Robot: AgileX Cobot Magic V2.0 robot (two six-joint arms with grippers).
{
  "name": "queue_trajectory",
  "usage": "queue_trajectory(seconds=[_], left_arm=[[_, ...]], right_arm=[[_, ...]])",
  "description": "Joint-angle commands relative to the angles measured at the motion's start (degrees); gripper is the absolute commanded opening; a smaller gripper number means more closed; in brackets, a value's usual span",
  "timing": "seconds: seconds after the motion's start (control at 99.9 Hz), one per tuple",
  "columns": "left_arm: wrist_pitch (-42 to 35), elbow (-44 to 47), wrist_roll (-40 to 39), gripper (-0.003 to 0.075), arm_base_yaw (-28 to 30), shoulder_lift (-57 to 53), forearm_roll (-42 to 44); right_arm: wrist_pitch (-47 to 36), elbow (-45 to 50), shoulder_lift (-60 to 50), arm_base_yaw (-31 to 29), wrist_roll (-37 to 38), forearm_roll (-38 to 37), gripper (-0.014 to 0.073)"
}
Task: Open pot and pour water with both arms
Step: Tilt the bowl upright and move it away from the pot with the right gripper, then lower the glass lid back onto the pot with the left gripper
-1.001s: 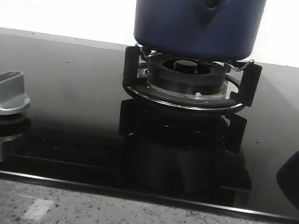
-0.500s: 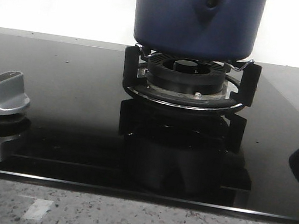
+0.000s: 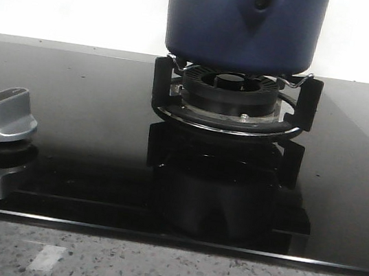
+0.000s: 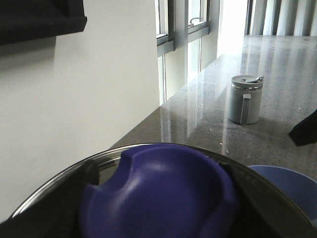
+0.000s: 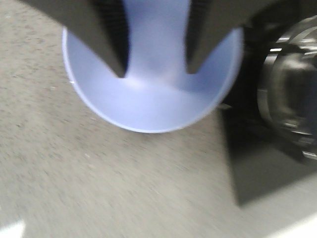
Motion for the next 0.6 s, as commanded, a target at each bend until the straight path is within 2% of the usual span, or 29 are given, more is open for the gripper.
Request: queue_trajectory(seconds=[0.0,0.01,0.25,0.591], left_arm=[[0.9,-2.4,-0.1,0.0304,-0.6,-0.5,-5.6],[0.9,-2.4,-0.1,0.0304,-0.7,-0.2,-5.7],[1.1,-3.1,1.6,0.0304,-0.9,3.4,-8.2],[1.0,-4.4,7.2,0.0304,-3.0,6.2,-10.0]], right_arm=[[-2.8,-2.0,-4.3,0.4,-2.6,3.2,-0.0047],[-2.9,-2.0,-4.6,0.7,-2.6,3.2,-0.0078],[-0.8,-2.1,-11.1,3.8,-2.6,3.2,-0.0068],[-0.4,-2.1,-14.4,3.7,-2.6,3.5,-0.0068]])
